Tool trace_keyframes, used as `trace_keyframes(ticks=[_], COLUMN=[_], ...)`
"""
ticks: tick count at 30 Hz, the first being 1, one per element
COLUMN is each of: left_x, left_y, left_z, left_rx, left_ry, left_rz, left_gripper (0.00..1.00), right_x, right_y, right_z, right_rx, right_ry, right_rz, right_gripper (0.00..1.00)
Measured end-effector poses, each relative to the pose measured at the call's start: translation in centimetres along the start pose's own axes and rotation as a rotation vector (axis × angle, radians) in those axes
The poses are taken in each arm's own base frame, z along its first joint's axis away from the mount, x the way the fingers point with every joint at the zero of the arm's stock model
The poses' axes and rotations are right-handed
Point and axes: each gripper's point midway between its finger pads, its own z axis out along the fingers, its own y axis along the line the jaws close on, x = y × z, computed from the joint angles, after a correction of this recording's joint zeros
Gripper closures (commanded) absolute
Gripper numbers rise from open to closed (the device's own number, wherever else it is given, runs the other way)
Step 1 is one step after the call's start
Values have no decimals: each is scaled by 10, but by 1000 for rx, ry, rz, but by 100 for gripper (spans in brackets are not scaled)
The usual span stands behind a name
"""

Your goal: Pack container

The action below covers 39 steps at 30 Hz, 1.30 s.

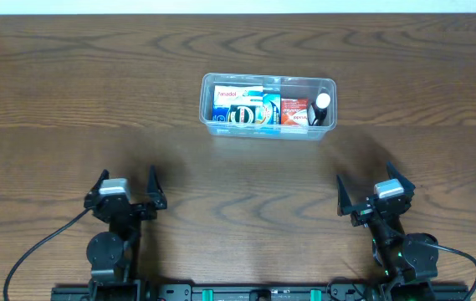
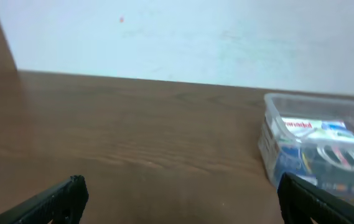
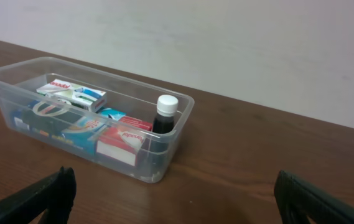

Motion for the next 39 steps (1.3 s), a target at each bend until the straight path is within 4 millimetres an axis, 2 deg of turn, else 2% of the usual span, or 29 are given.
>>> trace_keyframes(ticks=[11, 39], left_x=[0, 0], left_y=[-2, -2], left_z=[0, 0], left_rx=[7, 5], left_ry=[0, 1], left_rz=[101, 105], left_gripper=[2, 2], right_x=[0, 0], right_y=[0, 0], right_z=[0, 0], right_rx=[0, 0], right_ry=[0, 0], right_rz=[0, 0], right_gripper=[1, 1])
